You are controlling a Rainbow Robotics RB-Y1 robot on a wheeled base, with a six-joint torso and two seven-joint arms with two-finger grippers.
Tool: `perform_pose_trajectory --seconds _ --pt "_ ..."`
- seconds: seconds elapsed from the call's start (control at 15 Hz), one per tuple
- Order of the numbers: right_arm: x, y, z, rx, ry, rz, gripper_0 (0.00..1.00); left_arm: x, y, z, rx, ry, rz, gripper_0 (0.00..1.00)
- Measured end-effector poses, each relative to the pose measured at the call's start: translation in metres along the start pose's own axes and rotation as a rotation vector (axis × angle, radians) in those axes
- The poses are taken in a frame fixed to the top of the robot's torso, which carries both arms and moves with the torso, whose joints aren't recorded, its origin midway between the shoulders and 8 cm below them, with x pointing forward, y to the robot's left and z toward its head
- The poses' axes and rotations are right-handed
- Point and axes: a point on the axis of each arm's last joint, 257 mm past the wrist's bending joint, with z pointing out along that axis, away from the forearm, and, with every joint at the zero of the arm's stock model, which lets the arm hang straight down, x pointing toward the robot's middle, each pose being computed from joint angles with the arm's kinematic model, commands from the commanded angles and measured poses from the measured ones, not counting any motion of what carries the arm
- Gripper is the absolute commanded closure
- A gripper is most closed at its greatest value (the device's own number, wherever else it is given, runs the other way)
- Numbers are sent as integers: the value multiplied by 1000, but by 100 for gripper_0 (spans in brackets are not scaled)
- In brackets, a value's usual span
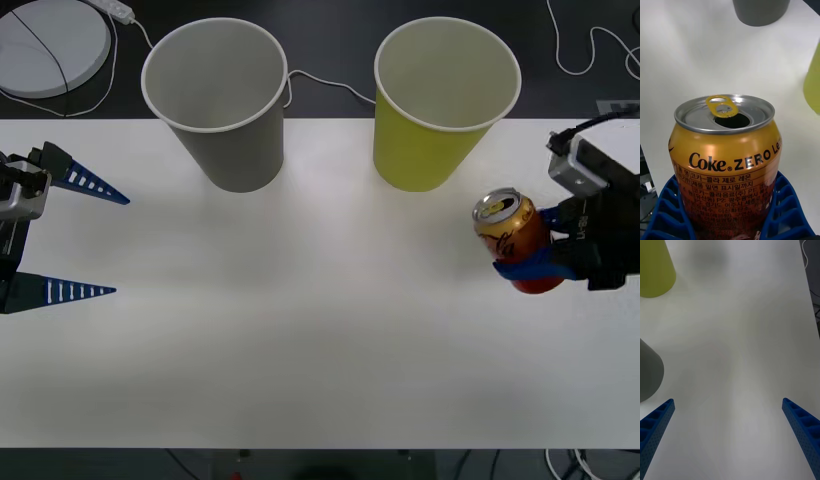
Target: Put the can into the green bin and the plastic bottle into the gray bin
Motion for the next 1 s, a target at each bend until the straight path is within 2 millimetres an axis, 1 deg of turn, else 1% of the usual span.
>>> perform_pose_trajectory --seconds 0.27,0.33,0.47,0.6,0.73,0.87,1.0 --pt "-17 -27 -38 36 64 102 100 0 0 0 0 0 0 0" --pt "-22 -39 -48 46 64 129 100 0 0 0 0 0 0 0" --pt "-41 -72 -68 89 39 165 100 0 0 0 0 0 0 0" --pt "-59 -101 -82 121 38 189 100 0 0 0 0 0 0 0" --pt "-75 -121 -87 130 51 203 100 0 0 0 0 0 0 0" --pt "-91 -136 -84 129 68 219 100 0 0 0 0 0 0 0" --pt "-112 -148 -79 133 88 217 100 0 0 0 0 0 0 0"
